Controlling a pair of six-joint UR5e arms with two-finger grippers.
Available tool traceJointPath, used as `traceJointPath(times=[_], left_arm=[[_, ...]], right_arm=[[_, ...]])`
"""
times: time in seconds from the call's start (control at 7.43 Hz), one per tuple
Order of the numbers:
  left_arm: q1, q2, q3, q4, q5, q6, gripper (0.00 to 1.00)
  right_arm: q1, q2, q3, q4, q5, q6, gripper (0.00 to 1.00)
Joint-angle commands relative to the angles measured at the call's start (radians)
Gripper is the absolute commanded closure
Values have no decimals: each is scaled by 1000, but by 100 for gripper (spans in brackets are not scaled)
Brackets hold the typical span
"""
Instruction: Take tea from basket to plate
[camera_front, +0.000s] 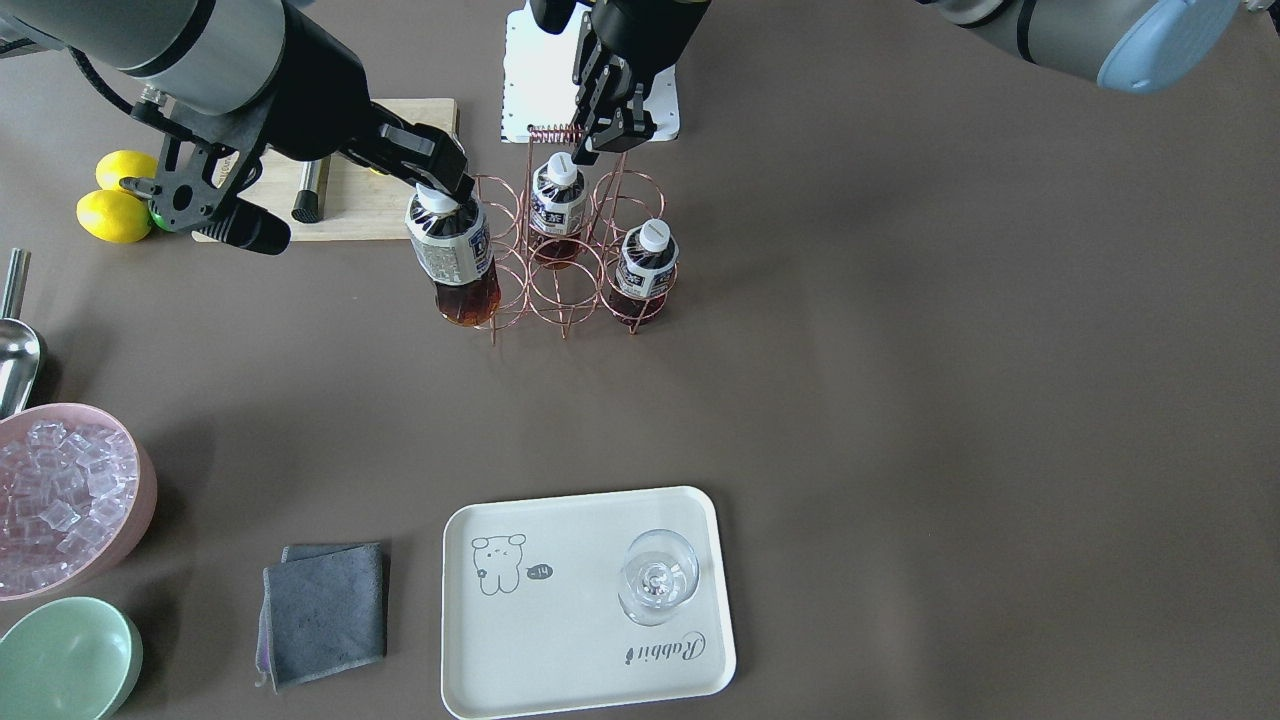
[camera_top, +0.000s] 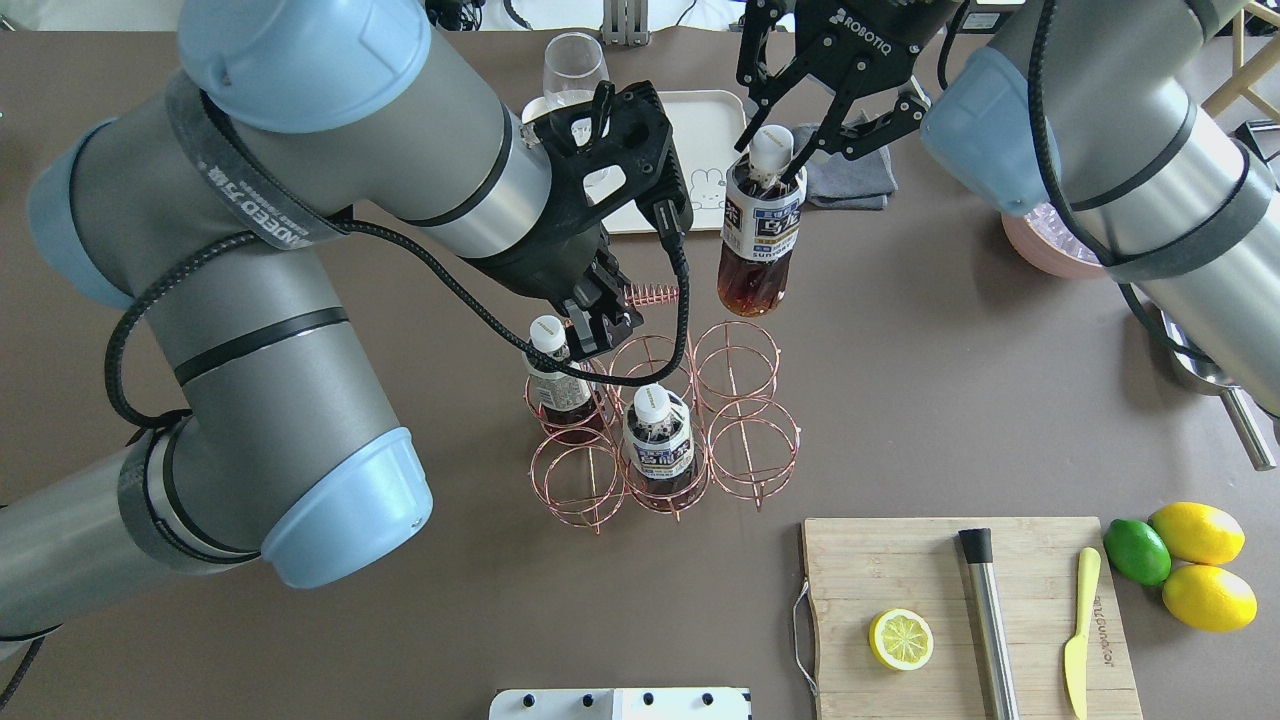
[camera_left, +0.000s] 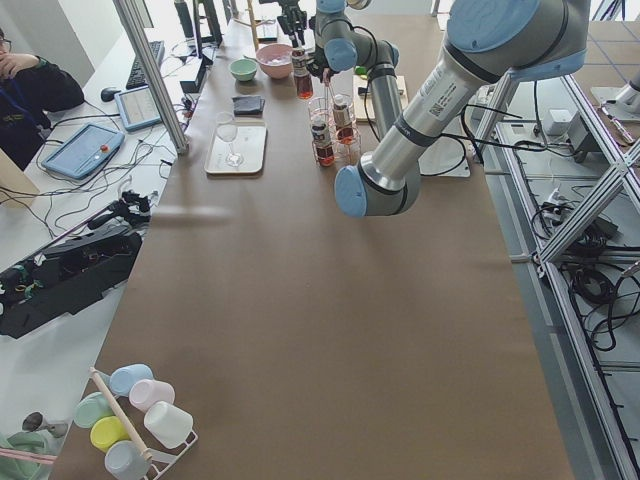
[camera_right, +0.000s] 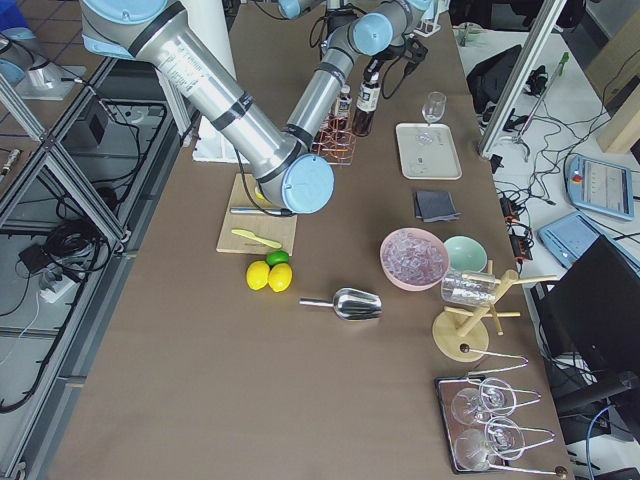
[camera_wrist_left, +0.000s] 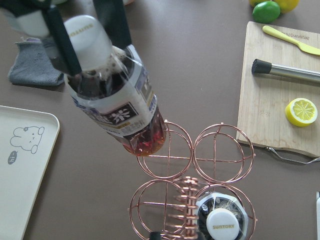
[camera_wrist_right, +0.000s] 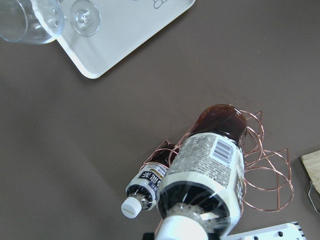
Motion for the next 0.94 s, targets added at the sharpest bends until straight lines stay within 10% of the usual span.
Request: traceJointPath(times=[0.0,0.81], left_arm=[[-34,24,-46,7,1,-2,100],[-311,260,-224,11,-125,29,100]], right_arm=[[57,163,-238,-3,2,-72,100],[94,228,-802,418,-17,-338,100]])
